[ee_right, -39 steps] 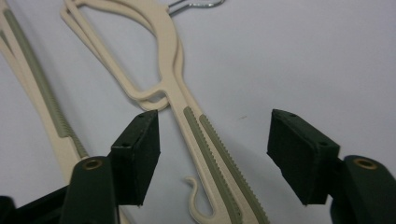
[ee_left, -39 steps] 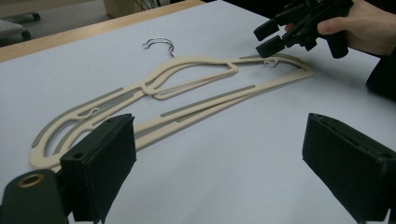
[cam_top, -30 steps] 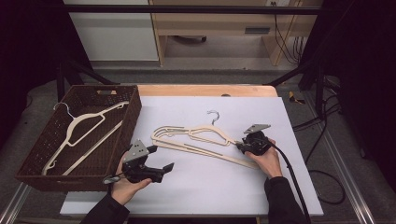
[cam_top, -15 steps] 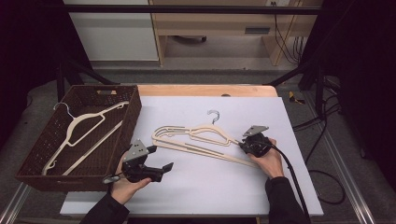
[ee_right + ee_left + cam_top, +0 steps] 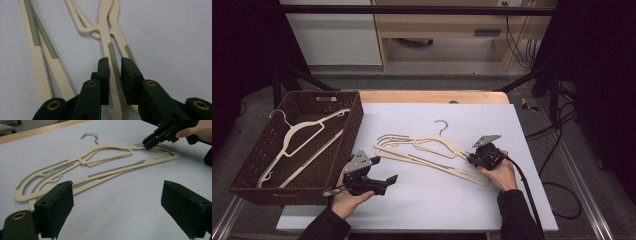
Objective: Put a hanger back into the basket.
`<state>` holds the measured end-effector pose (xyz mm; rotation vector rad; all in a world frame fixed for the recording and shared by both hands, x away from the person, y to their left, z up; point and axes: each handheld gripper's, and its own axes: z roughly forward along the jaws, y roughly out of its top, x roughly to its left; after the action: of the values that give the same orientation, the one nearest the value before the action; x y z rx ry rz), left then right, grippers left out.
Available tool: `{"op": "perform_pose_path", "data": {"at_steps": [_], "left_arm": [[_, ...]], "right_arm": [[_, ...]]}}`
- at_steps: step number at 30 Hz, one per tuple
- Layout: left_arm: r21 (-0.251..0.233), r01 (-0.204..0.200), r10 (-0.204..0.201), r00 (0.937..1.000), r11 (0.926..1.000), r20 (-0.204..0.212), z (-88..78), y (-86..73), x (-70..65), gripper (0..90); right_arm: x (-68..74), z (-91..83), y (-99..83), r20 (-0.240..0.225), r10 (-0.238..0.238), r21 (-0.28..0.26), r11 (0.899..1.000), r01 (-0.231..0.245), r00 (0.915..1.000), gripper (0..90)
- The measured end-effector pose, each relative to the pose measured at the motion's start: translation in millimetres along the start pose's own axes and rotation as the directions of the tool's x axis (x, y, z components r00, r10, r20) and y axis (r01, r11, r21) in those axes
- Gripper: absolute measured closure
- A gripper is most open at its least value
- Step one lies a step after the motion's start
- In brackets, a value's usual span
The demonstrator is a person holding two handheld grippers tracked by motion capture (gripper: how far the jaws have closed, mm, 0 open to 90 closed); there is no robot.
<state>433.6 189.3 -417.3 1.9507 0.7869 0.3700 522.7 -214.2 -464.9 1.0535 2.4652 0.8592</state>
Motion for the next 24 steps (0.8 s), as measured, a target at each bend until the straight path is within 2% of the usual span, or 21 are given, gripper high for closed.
{"op": "perform_pose_path", "data": {"at_steps": [3,4,6,9,10,11,13,14,19,20,24], "left_arm": [[0.004,-0.003,0.003,1.0000,1.0000,0.003,0.7,-0.2,-0.5,10.9],[0.003,-0.002,0.002,1.0000,1.0000,0.002,0.9,-0.3,-0.6,10.9],[0.003,-0.002,0.002,1.0000,1.0000,0.003,1.2,-0.4,-0.5,10.9],[0.004,-0.002,0.002,1.0000,1.0000,0.002,1.1,-0.6,-0.3,10.9],[0.004,-0.003,0.003,1.0000,1.0000,0.002,1.1,-0.6,-0.2,10.9],[0.004,-0.004,0.004,1.0000,1.0000,0.001,1.0,-0.6,-0.1,10.9],[0.006,-0.002,0.002,1.0000,1.0000,0.001,1.2,-0.8,0.2,11.0],[0.007,-0.002,0.002,1.0000,1.0000,0.001,1.5,-1.0,0.3,11.0],[0.021,-0.005,0.005,1.0000,0.9998,0.004,4.9,-1.9,0.2,11.0],[0.021,-0.006,0.006,1.0000,0.9997,0.004,5.5,-2.1,0.0,11.0],[0.026,-0.010,0.010,0.9999,0.9996,0.010,7.0,-2.1,-0.9,11.0]], "right_arm": [[1.0,4.0,-0.2,-0.026,0.018,0.013,1.000,-0.017,0.9995,67.6],[2.2,5.8,-0.4,-0.024,0.010,0.020,1.000,-0.009,0.9997,70.2],[1.8,6.0,-0.2,-0.045,0.028,0.009,1.000,-0.028,0.9986,76.1],[1.4,5.5,-0.3,-0.062,0.020,0.011,1.000,-0.020,0.9979,77.5],[3.9,4.5,0.3,-0.060,0.042,0.022,0.999,-0.041,0.9973,78.1],[2.7,4.3,-0.1,-0.072,0.019,0.015,1.000,-0.018,0.9972,78.6],[3.3,2.1,0.3,-0.102,0.021,0.006,1.000,-0.021,0.9946,79.4],[4.2,0.4,0.7,-0.097,0.032,0.016,0.999,-0.031,0.9948,79.4],[4.4,2.3,-0.9,-0.105,0.004,0.018,1.000,-0.002,0.9944,79.3],[6.0,3.6,-1.1,-0.099,0.014,0.019,1.000,-0.012,0.9950,79.2],[6.7,4.9,-1.9,-0.095,-0.005,0.003,1.000,0.005,0.9955,77.8]]}}
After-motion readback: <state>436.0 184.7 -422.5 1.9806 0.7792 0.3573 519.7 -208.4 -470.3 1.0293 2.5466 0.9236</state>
